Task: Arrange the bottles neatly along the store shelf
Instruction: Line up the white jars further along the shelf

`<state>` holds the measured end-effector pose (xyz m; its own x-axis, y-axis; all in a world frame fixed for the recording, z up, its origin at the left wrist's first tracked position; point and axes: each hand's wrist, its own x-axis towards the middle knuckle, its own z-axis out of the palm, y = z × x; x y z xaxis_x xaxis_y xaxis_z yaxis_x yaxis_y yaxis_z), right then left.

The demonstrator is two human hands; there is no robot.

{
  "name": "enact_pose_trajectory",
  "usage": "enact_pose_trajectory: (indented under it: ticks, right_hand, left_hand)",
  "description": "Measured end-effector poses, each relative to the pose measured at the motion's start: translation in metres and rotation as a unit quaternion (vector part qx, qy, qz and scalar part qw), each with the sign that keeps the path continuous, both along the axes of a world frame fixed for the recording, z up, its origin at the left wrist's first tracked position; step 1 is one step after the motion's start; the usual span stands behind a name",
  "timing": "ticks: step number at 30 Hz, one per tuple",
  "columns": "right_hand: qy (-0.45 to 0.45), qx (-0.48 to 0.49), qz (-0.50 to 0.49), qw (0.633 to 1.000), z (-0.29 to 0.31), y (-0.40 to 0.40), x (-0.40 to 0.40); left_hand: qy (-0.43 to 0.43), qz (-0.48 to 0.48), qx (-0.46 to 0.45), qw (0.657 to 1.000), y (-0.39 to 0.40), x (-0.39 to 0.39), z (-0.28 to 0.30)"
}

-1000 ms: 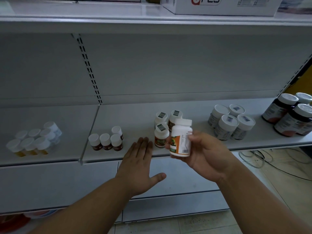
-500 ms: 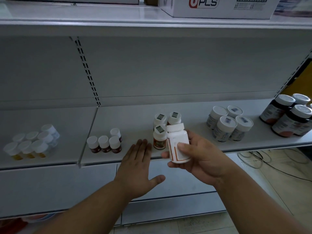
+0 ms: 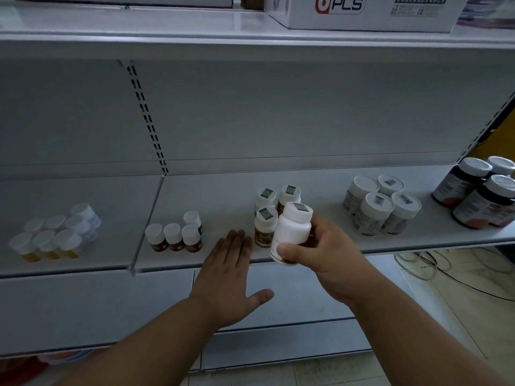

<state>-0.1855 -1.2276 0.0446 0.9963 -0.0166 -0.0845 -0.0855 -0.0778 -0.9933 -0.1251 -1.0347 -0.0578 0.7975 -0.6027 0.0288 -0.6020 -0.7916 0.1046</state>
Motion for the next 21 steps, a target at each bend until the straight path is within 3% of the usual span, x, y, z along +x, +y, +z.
enact_pose_trajectory:
  ticks: [9,15,21]
  right_hand:
    - [-0.043,-0.088,-0.005,0.995,-0.008,0.002,-0.005]
    - [-0.055,-0.129,0.038,0.989,-0.017,0.016,-0.004]
    - [-0.114,-0.196,0.067,0.972,-0.008,0.066,-0.008]
  left_hand:
    - [0.065,0.013,0.014,0.998,0.002,0.002,0.008]
    - [0.100,0.046,-0.216,0.970,0.025,-0.035,0.024]
    - [0.075,0.089,-0.290,0.950,0.066,-0.069,0.041]
